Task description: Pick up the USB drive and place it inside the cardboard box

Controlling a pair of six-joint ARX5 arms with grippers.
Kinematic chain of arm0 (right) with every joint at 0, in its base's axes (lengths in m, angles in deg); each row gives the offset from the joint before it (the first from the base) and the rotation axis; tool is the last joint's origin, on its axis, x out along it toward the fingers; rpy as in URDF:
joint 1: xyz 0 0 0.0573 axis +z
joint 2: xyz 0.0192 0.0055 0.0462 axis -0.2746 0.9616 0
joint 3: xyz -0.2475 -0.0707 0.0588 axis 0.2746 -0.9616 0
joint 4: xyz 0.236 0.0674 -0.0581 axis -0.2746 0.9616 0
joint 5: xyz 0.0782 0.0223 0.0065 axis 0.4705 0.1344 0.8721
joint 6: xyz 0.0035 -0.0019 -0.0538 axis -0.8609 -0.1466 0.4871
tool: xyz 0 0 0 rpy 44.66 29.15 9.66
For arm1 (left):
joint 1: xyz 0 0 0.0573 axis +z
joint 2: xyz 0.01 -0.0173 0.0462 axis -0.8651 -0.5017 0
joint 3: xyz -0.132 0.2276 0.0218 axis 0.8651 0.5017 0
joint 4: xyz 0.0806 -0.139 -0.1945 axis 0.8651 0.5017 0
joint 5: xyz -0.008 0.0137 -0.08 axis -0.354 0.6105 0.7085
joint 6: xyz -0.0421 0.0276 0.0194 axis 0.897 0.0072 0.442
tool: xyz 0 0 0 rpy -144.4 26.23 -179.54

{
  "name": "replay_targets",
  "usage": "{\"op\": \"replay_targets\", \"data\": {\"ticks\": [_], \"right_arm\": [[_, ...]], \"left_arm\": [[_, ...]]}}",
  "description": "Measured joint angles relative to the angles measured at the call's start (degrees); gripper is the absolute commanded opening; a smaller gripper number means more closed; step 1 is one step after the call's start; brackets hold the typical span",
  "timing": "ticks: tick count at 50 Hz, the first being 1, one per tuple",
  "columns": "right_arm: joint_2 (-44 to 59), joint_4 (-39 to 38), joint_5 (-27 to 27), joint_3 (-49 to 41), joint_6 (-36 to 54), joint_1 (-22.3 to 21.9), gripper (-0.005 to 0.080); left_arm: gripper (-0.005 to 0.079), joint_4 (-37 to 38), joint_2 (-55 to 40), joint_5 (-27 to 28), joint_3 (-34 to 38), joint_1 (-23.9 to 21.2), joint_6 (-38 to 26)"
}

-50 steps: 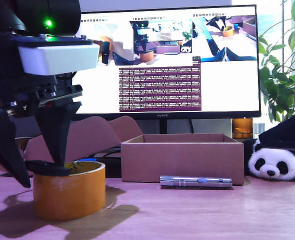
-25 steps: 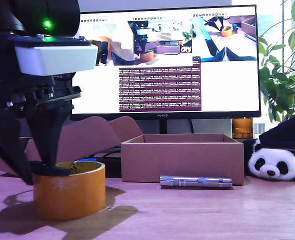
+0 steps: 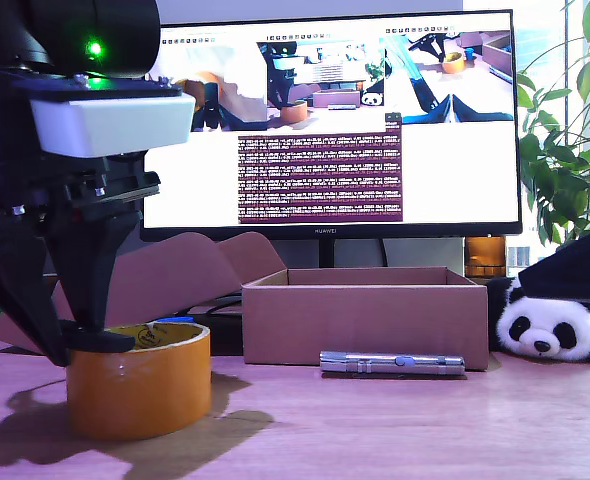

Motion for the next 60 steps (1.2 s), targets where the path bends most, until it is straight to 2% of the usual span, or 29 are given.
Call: {"op": "replay_targets", "data": {"ticks": [11,21,30,34,38,39,43,46,47,49,50,52,53,56,60], "right_arm": [[0.0,1.0,0.0,0.0,0.0,0.0,-0.0013],[0.0,1.0,0.0,0.0,0.0,0.0,-0.0013],[0.0,1.0,0.0,0.0,0.0,0.0,-0.0013],[0.0,1.0,-0.3,0.0,0.0,0.0,-0.0013],[0.0,1.0,-4.5,0.0,-0.1,0.0,-0.0013],[0.0,0.9,-5.4,0.0,-0.3,0.0,-0.0013],[0.0,0.2,-10.5,0.0,-0.3,0.0,-0.0013],[0.0,-1.7,-14.8,0.0,-0.3,0.0,-0.0013],[0.0,-2.5,-16.5,0.0,-1.5,0.0,-0.0013],[0.0,-4.3,-20.1,0.0,-2.4,0.0,-0.0013],[0.0,-5.1,-21.8,0.0,-3.3,0.0,-0.0013],[0.0,-6.6,-24.9,0.0,-4.7,0.0,-0.0013],[0.0,-7.2,-26.0,0.0,-5.1,0.0,-0.0013],[0.0,-8.1,-28.7,0.0,-6.0,0.0,-0.0013],[0.0,-8.3,-29.9,0.0,-6.3,0.0,-0.0013]], "left_arm": [[0.0104,2.2,0.0,-0.3,-1.1,0.0,0.0],[0.0104,6.1,0.0,-0.3,-7.5,0.0,0.0],[0.0104,6.1,0.2,0.1,-11.6,-0.2,0.5],[0.0104,3.9,0.2,1.4,-12.9,-0.3,1.6],[0.0104,-1.0,0.2,4.3,-13.2,-0.4,4.5],[0.0104,-2.6,0.2,5.1,-13.2,-0.4,8.1],[0.0104,-8.1,0.2,8.9,-13.2,-0.4,13.5],[0.0104,-11.6,0.2,11.3,-13.2,-0.4,13.5],[0.0104,-12.6,0.2,11.9,-13.2,-0.4,18.8],[0.0104,-14.4,0.2,13.1,-13.2,-0.3,19.4],[0.0104,-15.3,0.2,13.7,-13.2,-0.3,22.2],[0.0104,-16.9,0.2,15.0,-13.2,-0.3,22.2],[0.0104,-17.6,0.2,15.7,-13.2,-0.2,24.6],[0.0104,-19.5,0.2,18.1,-13.2,0.2,26.3],[0.0103,-21.7,0.2,20.6,-13.2,0.7,28.9]]}}
